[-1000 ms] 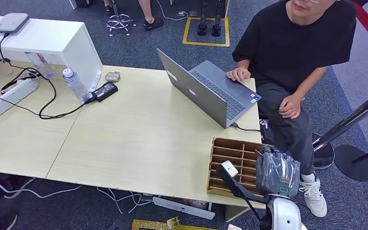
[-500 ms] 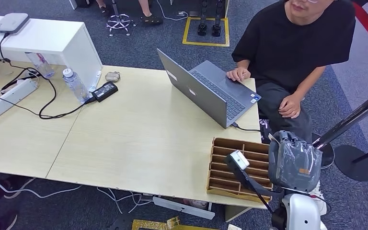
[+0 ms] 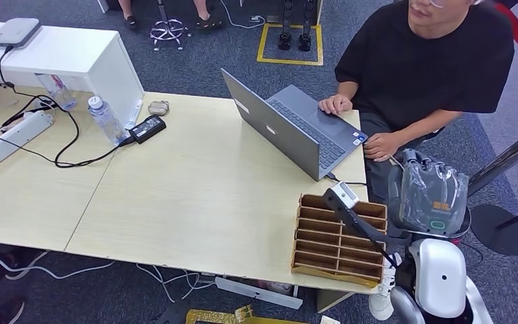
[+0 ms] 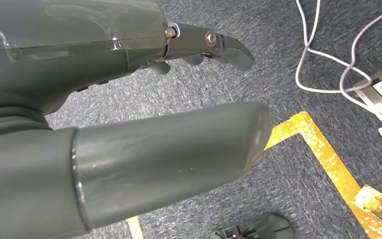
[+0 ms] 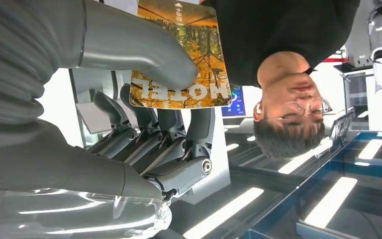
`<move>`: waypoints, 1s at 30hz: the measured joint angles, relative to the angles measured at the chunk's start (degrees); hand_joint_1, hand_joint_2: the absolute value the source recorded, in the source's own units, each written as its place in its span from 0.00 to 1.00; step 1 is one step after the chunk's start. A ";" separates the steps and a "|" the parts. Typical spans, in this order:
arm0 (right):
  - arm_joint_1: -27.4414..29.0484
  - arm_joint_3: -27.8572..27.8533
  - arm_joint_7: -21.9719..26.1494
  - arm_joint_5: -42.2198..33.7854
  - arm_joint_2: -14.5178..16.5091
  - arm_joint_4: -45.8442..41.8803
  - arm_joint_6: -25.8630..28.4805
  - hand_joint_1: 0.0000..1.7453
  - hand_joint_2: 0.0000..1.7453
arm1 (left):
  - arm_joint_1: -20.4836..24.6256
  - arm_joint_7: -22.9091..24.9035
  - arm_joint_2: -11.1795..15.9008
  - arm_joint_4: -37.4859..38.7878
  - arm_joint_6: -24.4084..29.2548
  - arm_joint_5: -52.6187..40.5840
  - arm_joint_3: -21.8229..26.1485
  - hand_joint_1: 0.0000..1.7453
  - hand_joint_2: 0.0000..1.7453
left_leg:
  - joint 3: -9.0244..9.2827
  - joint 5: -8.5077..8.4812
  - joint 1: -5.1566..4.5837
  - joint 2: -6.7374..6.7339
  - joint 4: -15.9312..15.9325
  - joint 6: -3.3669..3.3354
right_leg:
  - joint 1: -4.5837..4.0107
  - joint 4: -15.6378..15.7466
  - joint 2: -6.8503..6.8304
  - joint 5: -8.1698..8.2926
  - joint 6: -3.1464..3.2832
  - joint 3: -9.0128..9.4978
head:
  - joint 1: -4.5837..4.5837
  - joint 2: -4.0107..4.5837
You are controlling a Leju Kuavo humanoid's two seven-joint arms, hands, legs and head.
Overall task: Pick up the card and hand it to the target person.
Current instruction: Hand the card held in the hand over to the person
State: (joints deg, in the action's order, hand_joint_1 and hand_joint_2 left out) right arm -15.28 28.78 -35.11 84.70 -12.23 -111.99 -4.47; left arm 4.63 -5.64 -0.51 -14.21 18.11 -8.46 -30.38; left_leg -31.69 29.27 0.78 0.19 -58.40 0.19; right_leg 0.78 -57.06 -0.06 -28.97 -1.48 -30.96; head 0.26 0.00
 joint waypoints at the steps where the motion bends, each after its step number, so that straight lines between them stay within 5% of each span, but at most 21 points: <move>1: -0.53 -0.09 0.03 -0.07 -0.26 0.36 -0.31 0.86 1.00 | 0.10 0.06 -0.03 0.00 -0.08 -0.07 -0.11 0.00 0.00 | 0.00 0.00 0.00 0.00 0.00 0.00 | 0.00 0.00 0.00 0.00 0.00 0.00 | 0.00 0.00; 26: -2.83 -3.78 0.17 -1.88 -2.83 10.67 -0.84 0.79 1.00 | 1.09 0.50 -0.27 0.00 -0.80 -0.98 -1.57 0.00 0.00 | -0.02 0.00 0.00 0.01 -0.01 0.00 | 0.00 0.00 -0.01 0.00 0.00 -0.02 | 0.00 0.00; 29: -2.82 -3.96 0.16 -1.88 -2.85 11.17 -0.83 0.65 1.00 | 1.11 0.50 -0.27 0.00 -0.80 -0.99 -1.66 0.00 0.00 | -0.02 0.00 0.00 0.01 -0.01 0.00 | 0.00 0.00 0.00 0.00 0.00 -0.03 | 0.00 0.00; 30: -2.82 -4.04 0.16 -1.88 -2.85 11.33 -0.83 0.48 1.00 | 1.11 0.50 -0.27 0.00 -0.80 -1.00 -1.67 0.00 0.00 | -0.03 0.00 0.00 0.01 -0.01 0.00 | 0.00 0.00 0.00 0.00 0.00 -0.03 | 0.00 0.00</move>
State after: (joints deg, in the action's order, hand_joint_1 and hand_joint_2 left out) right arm -18.11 24.74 -34.95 82.82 -15.08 -100.66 -5.29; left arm 5.74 -5.14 -0.79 -14.21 17.31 -9.46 -32.05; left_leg -31.72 29.28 0.78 0.20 -58.41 0.19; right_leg 0.78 -57.06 -0.06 -28.97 -1.48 -30.99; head 0.26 0.00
